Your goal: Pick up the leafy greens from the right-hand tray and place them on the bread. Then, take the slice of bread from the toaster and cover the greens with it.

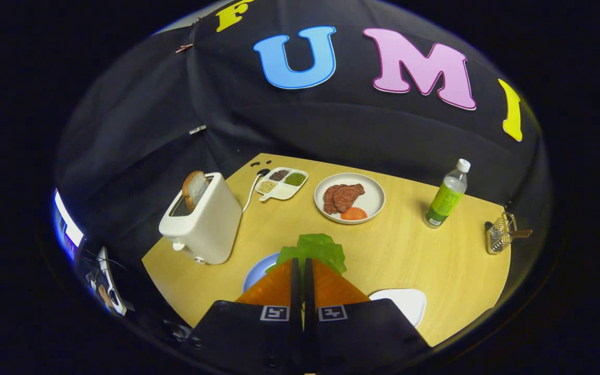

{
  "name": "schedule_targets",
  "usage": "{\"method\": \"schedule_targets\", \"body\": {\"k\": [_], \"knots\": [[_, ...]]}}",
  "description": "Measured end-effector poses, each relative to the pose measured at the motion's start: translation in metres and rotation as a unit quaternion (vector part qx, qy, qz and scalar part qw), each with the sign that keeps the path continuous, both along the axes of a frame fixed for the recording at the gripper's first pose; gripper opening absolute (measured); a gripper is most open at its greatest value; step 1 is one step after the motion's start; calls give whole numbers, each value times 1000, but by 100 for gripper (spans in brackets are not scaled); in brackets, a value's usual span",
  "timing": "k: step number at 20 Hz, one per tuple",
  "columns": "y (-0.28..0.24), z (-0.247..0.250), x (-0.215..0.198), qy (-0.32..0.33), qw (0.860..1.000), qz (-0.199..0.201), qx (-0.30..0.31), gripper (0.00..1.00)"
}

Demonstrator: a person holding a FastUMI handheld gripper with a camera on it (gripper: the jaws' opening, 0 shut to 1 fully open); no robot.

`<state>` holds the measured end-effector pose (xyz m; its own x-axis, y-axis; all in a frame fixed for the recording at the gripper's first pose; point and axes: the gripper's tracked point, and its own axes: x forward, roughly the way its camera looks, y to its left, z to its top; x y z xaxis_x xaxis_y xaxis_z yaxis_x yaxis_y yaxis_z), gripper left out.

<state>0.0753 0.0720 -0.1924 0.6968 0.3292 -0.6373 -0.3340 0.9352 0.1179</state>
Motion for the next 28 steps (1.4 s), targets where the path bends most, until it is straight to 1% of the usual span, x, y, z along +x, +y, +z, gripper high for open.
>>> {"method": "schedule_targets", "body": {"k": [5, 10, 13, 15, 17, 20, 21, 23, 24, 25, 28], "knots": [[35, -39, -7, 19, 1000, 18, 14, 5], [53, -80, -9, 35, 998, 26, 34, 5], [48, -95, -7, 21, 999, 31, 15, 5], [45, -95, 0, -7, 999, 32, 11, 5], [42, -108, 0, -2, 999, 33, 0, 5], [28, -123, 3, -4, 999, 24, -35, 5], [27, -128, 1, 3, 999, 21, -36, 6], [28, -138, -5, 22, 999, 18, -34, 11], [25, -141, -7, 27, 999, 18, -40, 19], [23, -143, -9, 30, 998, 16, -48, 24], [25, -135, -12, 26, 999, 12, -42, 42]]}}
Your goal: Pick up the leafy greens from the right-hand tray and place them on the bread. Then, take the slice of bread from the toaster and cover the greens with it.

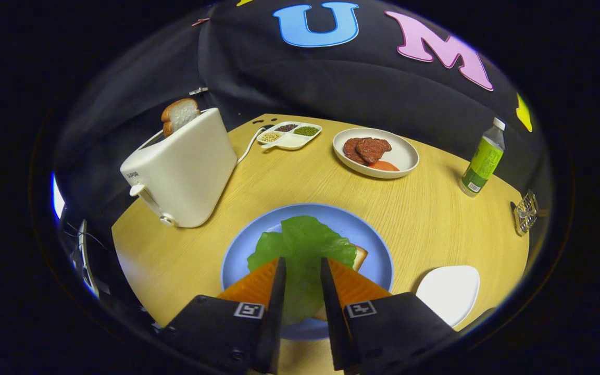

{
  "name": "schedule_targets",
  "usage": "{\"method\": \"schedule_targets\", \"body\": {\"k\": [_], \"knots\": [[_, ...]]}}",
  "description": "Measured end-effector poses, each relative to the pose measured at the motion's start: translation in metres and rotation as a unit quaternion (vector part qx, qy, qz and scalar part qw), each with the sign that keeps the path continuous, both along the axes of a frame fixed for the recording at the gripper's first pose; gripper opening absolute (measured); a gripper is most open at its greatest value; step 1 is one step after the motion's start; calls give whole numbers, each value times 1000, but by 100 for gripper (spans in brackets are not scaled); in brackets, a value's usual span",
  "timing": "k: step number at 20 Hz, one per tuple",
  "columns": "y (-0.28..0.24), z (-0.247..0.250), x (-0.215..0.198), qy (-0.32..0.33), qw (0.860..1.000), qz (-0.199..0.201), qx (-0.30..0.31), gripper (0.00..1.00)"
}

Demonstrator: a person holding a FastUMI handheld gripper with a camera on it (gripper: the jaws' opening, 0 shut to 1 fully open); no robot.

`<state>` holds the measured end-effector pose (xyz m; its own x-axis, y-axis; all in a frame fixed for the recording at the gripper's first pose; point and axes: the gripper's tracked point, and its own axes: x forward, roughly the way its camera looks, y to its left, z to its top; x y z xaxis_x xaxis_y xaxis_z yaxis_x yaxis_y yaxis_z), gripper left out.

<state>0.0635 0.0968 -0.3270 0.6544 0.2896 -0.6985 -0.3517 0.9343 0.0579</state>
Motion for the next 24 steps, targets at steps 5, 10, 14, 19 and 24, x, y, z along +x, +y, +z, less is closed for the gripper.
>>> {"method": "schedule_targets", "body": {"k": [5, 10, 14, 19, 24], "knots": [[8, 38, -2, -25, 1000, -6, 14, 100], [33, 99, 8, -78, 997, 9, 22, 99], [66, 146, 26, -110, 993, 16, 46, 99], [114, 189, 48, -146, 986, 42, 60, 99], [171, 200, 69, -161, 982, 68, 67, 99]]}}
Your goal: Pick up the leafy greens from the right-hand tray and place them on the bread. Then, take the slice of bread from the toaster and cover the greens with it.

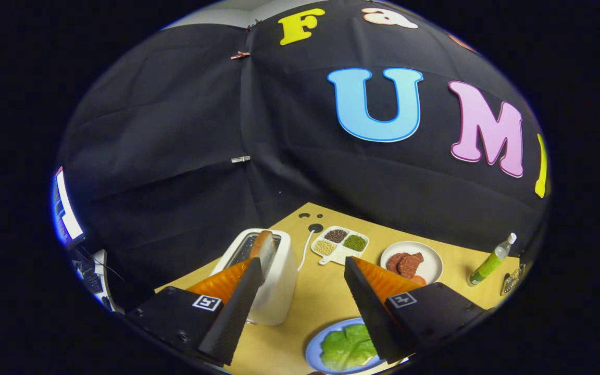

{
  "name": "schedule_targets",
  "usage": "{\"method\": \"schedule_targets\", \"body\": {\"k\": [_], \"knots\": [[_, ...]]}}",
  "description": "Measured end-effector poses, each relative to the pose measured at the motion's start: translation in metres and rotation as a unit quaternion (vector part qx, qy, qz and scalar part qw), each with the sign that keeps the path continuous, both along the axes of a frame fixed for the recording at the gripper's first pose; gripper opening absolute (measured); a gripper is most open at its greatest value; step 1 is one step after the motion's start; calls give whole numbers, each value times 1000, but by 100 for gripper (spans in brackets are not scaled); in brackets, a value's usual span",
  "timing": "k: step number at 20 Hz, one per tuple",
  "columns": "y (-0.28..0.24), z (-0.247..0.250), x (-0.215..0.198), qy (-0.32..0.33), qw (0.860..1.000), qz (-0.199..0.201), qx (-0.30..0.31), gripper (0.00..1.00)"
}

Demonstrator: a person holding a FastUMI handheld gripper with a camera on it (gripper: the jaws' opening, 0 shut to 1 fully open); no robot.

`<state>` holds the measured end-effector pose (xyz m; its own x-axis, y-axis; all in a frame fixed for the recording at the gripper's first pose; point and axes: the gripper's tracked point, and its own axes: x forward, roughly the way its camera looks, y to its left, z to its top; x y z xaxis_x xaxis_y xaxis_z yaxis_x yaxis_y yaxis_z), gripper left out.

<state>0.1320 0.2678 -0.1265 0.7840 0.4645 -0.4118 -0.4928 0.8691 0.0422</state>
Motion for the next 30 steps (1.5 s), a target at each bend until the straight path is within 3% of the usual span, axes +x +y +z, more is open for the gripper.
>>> {"method": "schedule_targets", "body": {"k": [8, 17, 21, 22, 25, 27, 30], "knots": [[70, -44, 27, 22, 999, 33, -30, 100], [99, -82, 48, 40, 997, 20, -61, 96], [103, -97, 48, 60, 995, 15, -76, 65], [102, -98, 50, 62, 995, 8, -82, 64], [97, -101, 50, 64, 993, -4, -97, 26], [98, -105, 48, 72, 992, -2, -107, 25], [103, -102, 40, 81, 992, 12, -100, 15]]}}
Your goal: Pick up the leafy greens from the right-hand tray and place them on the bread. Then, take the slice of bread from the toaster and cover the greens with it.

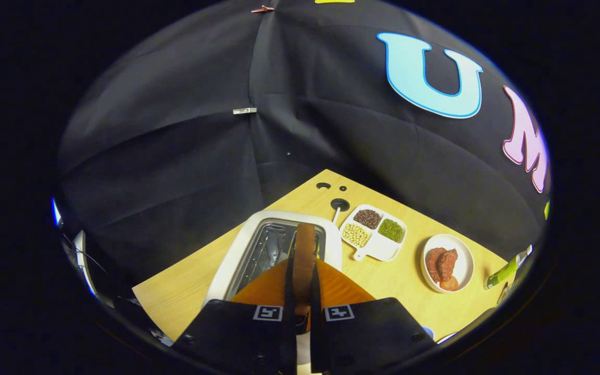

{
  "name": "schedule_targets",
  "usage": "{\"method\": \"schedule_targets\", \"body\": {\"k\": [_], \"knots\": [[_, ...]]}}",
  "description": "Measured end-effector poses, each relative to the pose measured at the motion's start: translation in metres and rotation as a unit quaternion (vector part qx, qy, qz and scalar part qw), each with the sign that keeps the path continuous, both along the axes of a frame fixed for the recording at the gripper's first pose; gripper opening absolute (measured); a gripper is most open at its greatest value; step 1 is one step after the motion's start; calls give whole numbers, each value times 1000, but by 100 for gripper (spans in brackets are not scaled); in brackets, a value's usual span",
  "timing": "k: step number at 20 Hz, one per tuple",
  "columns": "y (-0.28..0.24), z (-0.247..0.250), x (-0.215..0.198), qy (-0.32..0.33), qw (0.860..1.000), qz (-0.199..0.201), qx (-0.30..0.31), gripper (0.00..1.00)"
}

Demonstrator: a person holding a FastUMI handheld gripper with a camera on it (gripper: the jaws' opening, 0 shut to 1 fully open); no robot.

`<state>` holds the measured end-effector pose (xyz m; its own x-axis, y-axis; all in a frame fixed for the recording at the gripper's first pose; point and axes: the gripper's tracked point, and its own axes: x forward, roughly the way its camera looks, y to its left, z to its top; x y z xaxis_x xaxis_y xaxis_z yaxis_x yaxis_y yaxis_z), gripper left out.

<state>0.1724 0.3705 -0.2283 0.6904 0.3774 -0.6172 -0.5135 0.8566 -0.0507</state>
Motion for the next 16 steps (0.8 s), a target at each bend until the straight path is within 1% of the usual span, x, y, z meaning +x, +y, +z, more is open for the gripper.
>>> {"method": "schedule_targets", "body": {"k": [5, 10, 12, 14, 16], "knots": [[-8, 39, -4, -28, 999, 15, 9, 12], [-26, 88, -7, -37, 997, 1, 64, 13], [-40, 106, -7, -51, 996, -4, 75, 12], [-54, 117, -8, -61, 995, -2, 81, 12], [-71, 121, -11, -56, 993, -13, 98, 12]]}}
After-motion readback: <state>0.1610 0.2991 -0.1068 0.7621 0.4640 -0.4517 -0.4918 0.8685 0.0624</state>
